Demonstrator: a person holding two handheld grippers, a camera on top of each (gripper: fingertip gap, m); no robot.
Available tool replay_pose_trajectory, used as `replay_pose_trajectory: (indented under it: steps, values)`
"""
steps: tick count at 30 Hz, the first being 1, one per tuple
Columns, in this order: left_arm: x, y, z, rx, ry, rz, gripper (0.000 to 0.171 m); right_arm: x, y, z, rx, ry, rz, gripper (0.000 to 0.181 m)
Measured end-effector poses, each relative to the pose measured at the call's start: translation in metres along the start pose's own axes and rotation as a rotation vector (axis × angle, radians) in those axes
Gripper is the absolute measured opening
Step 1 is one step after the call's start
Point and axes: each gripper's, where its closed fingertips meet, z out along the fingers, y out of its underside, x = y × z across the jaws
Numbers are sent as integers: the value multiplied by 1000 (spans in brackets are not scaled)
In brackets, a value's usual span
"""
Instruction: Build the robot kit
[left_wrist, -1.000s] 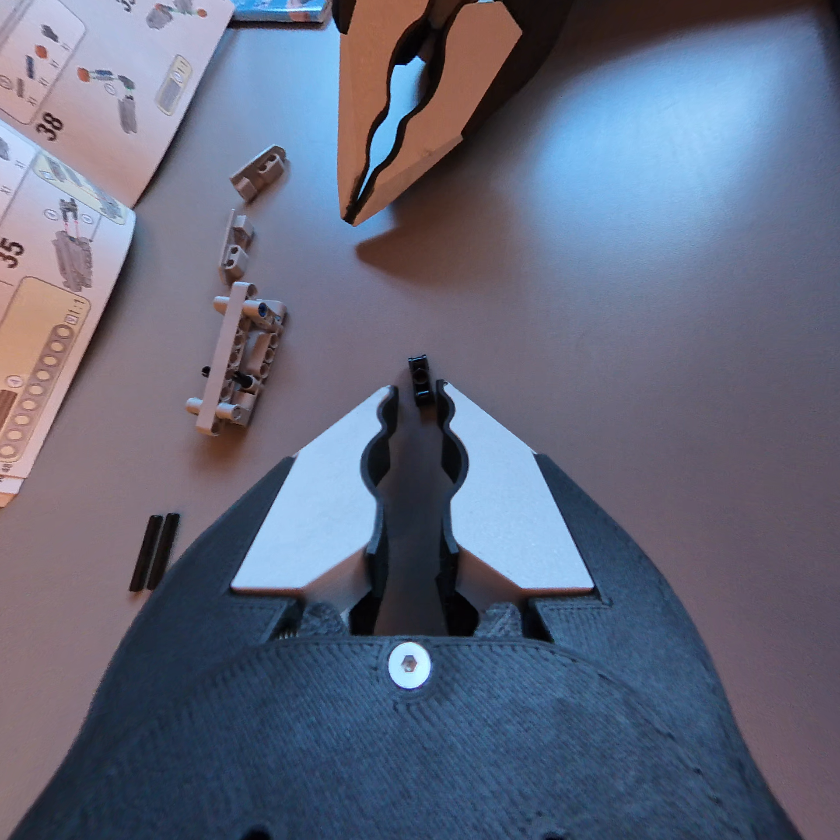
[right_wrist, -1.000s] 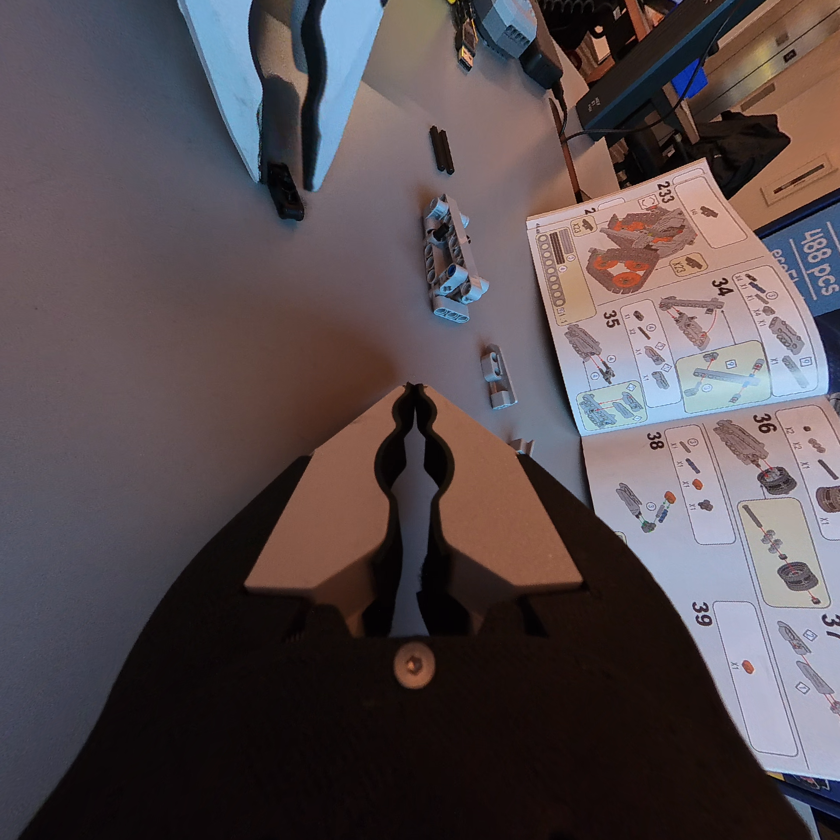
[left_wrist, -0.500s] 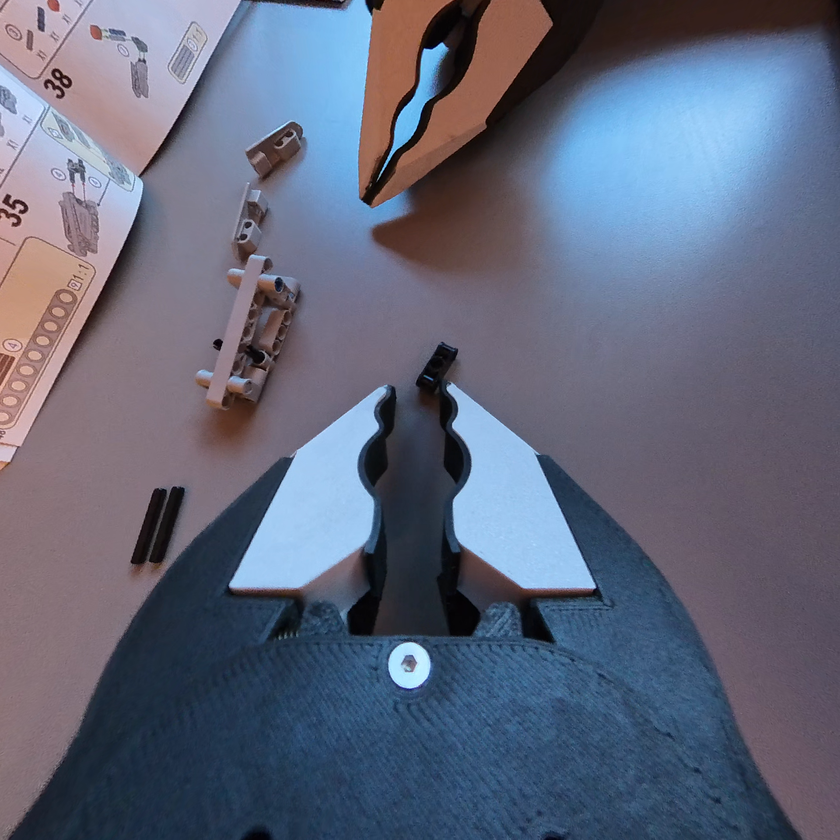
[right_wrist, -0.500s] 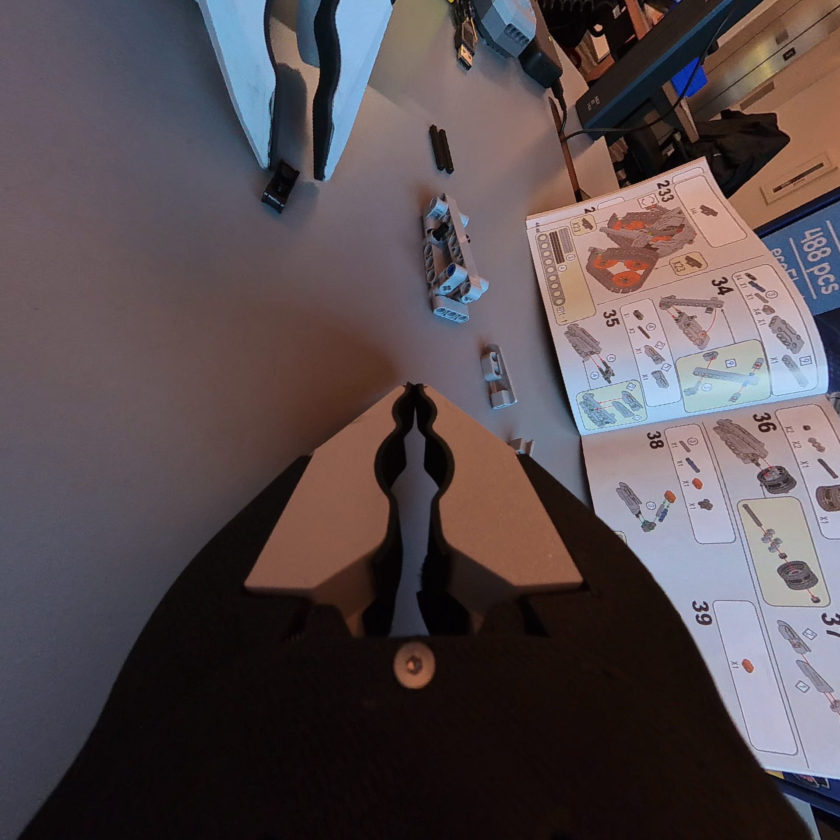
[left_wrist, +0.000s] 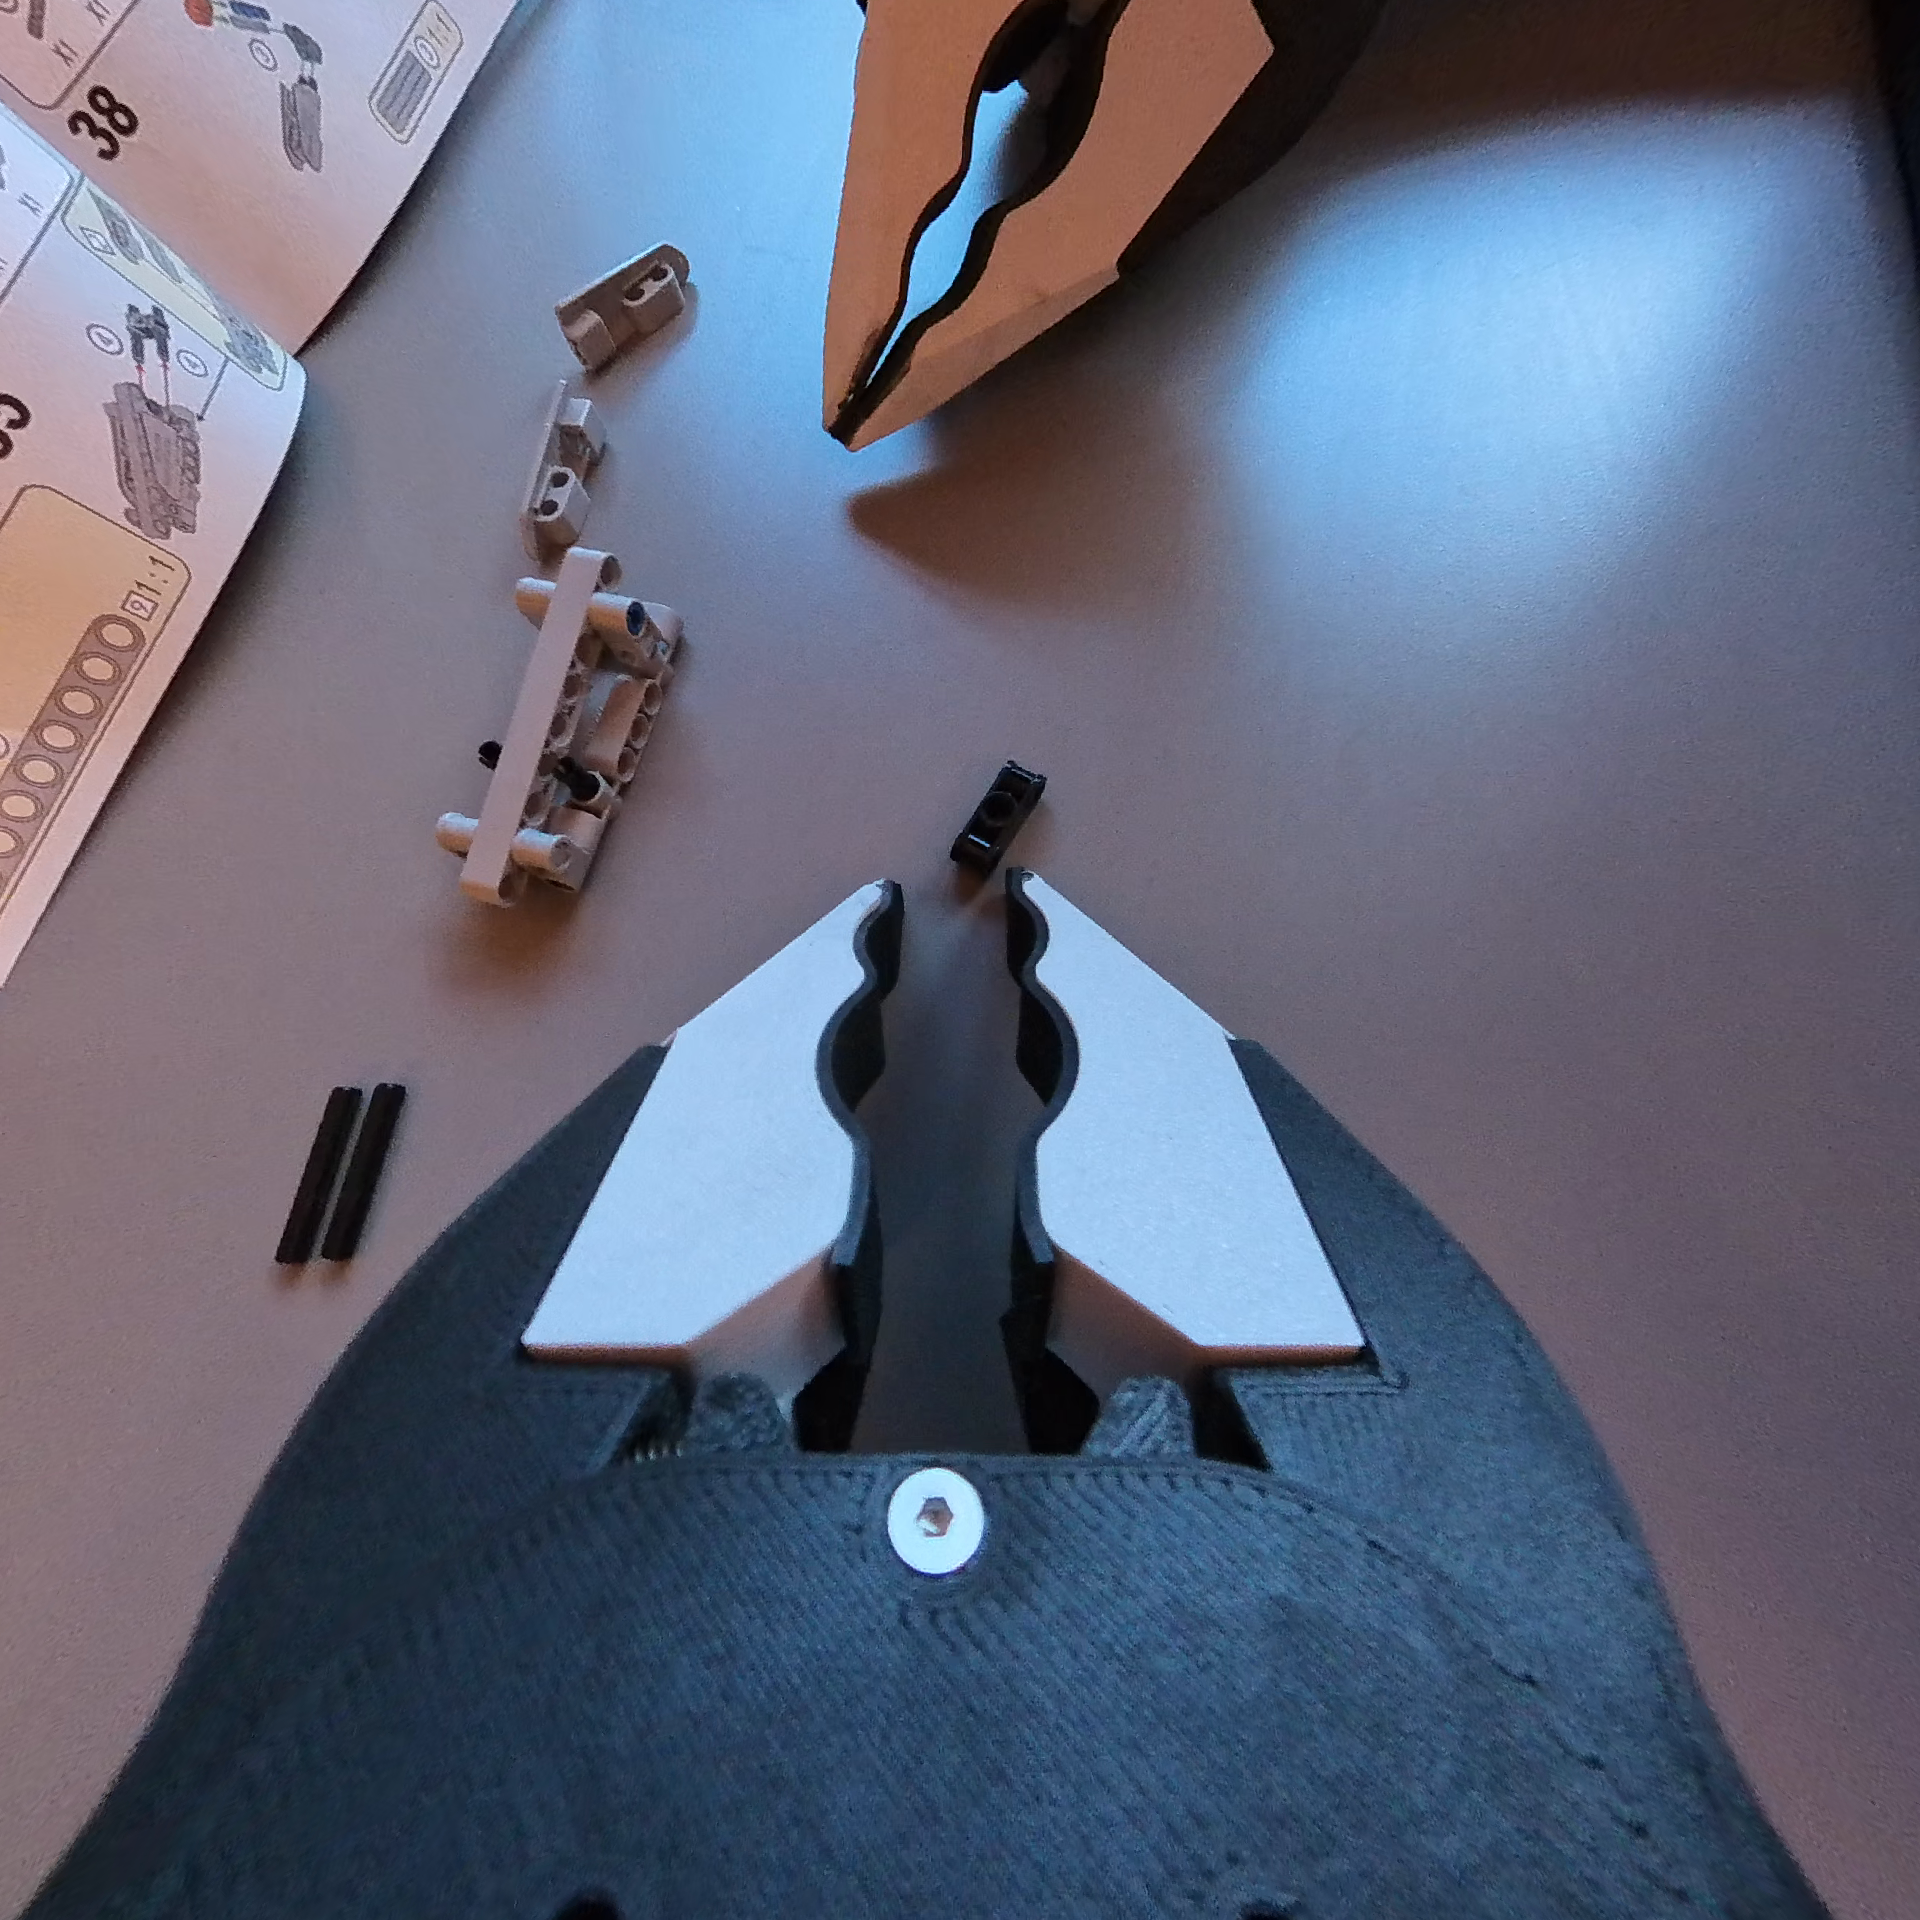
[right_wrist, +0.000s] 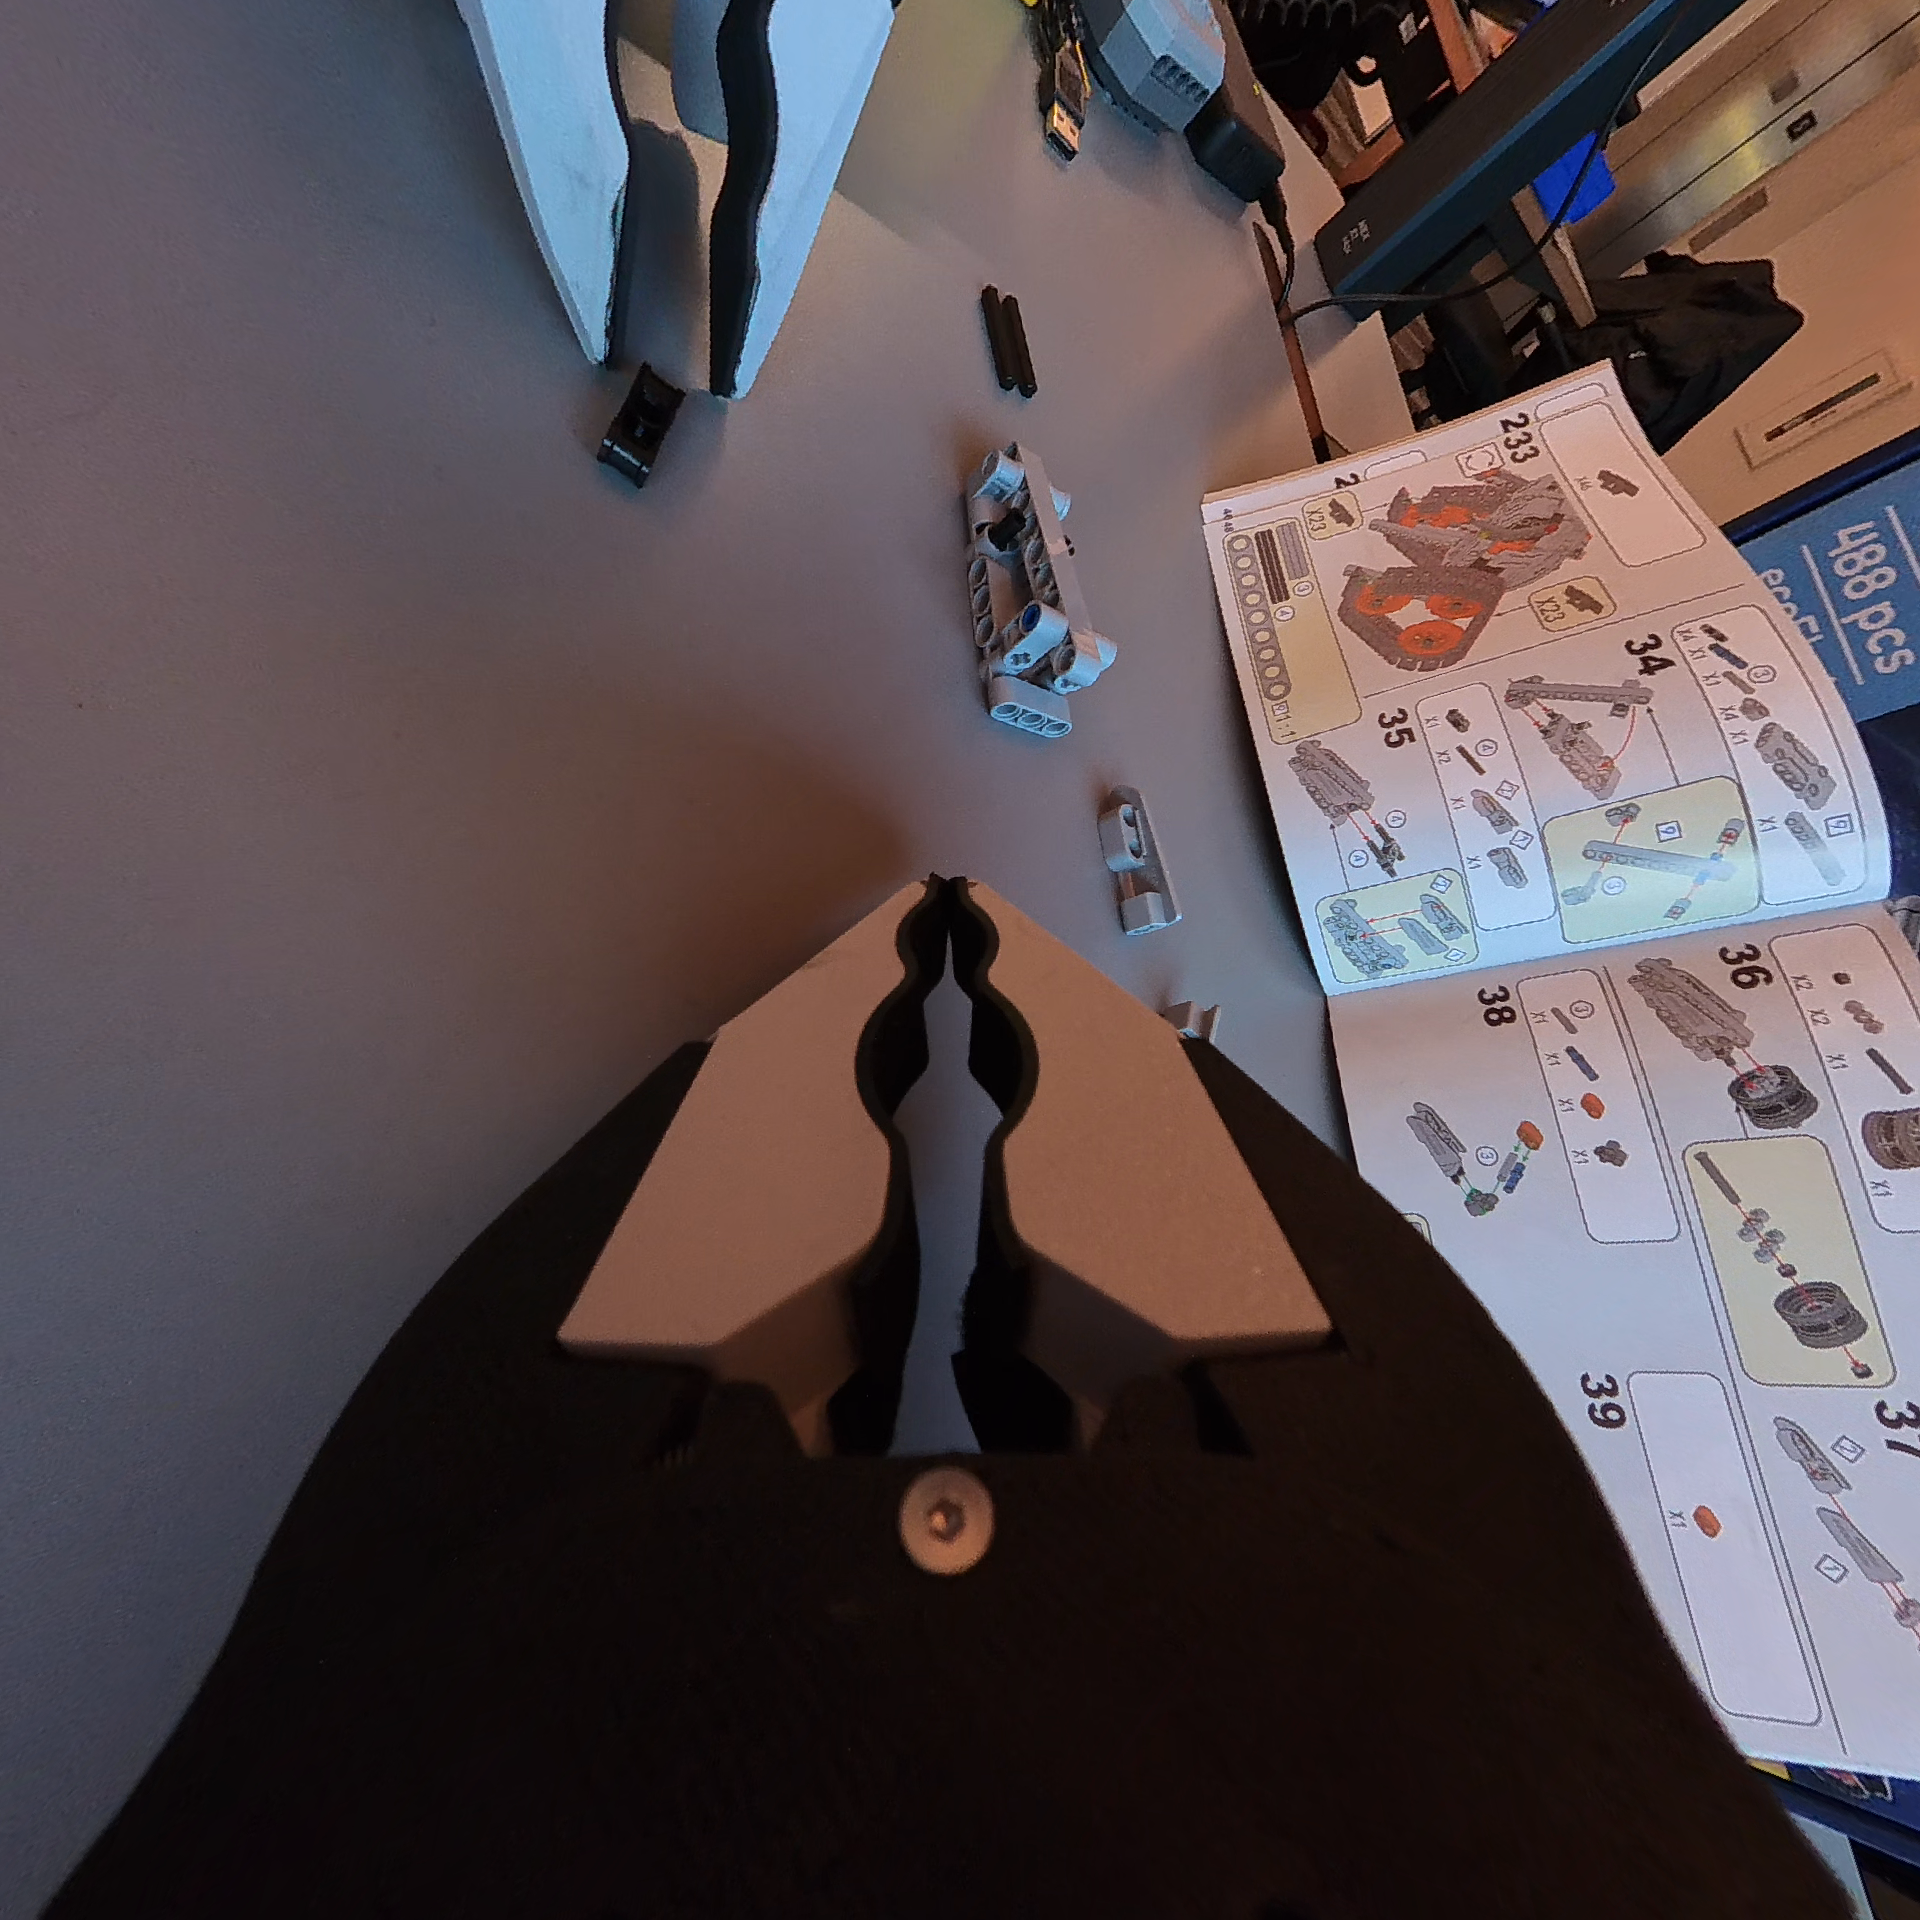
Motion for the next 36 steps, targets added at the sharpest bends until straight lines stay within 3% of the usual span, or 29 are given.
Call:
replay_pose_trajectory:
  steps: [30,36]
  values:
    - [-3,0,3,2,5,-90,23,3,-2,8,-14,6,11,0]
    - [-4,-10,-4,77,-27,-241,59,5,-1,9,-19,5,24,0]
